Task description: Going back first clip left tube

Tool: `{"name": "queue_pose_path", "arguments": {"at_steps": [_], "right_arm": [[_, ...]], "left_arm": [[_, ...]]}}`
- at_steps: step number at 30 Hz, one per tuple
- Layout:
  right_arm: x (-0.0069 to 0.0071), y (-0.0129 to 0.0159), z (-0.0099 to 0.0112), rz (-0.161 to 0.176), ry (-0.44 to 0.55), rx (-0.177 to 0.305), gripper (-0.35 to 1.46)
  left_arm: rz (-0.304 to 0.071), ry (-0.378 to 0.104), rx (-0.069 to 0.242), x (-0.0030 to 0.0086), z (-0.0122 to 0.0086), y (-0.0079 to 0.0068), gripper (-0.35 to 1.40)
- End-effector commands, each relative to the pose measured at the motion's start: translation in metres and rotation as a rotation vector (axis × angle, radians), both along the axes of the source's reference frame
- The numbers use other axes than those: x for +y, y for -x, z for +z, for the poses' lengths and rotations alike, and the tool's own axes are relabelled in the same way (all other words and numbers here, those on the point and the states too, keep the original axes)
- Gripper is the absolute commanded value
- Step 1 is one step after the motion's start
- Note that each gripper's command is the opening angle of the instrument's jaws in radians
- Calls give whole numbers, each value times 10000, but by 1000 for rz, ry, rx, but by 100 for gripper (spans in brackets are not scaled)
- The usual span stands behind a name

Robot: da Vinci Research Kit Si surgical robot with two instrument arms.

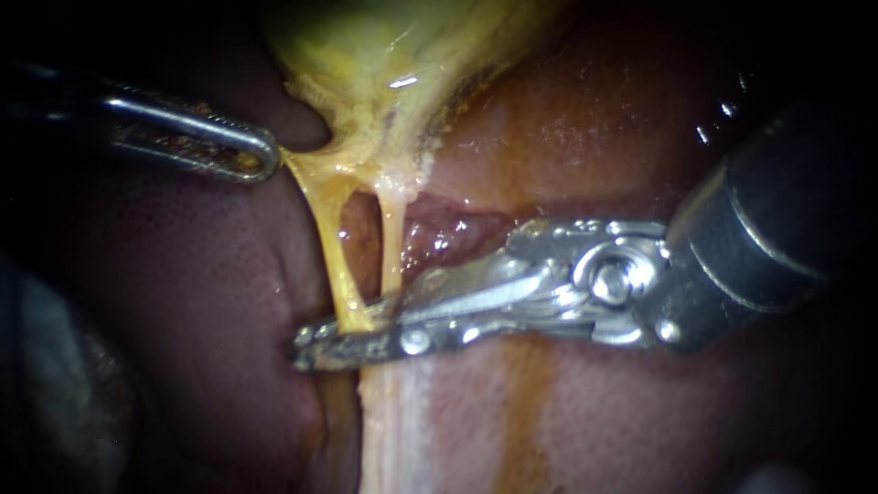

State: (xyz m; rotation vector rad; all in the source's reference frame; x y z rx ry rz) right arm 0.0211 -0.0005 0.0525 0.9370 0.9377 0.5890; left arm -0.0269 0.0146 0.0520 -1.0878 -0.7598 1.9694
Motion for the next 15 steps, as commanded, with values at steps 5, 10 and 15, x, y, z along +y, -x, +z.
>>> {"name": "queue_pose_path", "arguments": {"at_steps": [5,10,15], "right_arm": [[-3,-3,9,30,-14,62,17],[-5,-10,29,31,26,94,42],[2,-10,49,99,133,87,46]], "left_arm": [[0,0,0,0,0,0,-35],[0,0,0,0,0,0,-35],[-1,0,0,0,0,0,-35]]}}
